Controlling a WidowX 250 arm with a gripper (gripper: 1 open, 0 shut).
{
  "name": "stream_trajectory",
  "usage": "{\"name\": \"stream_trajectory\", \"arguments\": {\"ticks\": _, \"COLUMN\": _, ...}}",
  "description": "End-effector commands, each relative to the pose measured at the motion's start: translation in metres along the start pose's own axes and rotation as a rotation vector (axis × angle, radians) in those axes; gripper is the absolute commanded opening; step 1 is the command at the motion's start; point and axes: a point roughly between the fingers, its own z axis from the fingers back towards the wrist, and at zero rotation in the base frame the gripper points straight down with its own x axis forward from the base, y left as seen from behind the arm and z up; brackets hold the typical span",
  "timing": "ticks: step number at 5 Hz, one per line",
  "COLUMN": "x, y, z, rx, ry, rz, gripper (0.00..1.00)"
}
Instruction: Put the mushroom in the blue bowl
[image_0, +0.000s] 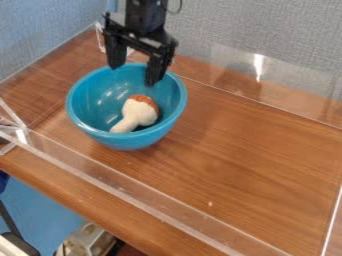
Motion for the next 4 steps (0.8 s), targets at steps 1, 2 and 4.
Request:
{"name": "stream_trajectory", "arguments": {"ticks": 1, "x": 0.0141, "y": 0.0085, "z": 0.0152, "rx": 0.018, "ry": -0.055, "rz": 0.020, "gripper": 1.00}}
{"name": "stream_trajectory", "arguments": {"ticks": 2, "x": 0.0148, "y": 0.0107, "z": 0.0196, "rx": 0.022, "ry": -0.042, "rz": 0.079, "gripper": 1.00}}
{"name": "stream_trajectory", "arguments": {"ticks": 4, "x": 0.0168, "y": 0.0180, "z": 0.0216, "rx": 0.032, "ry": -0.010, "rz": 0.198, "gripper": 1.00}}
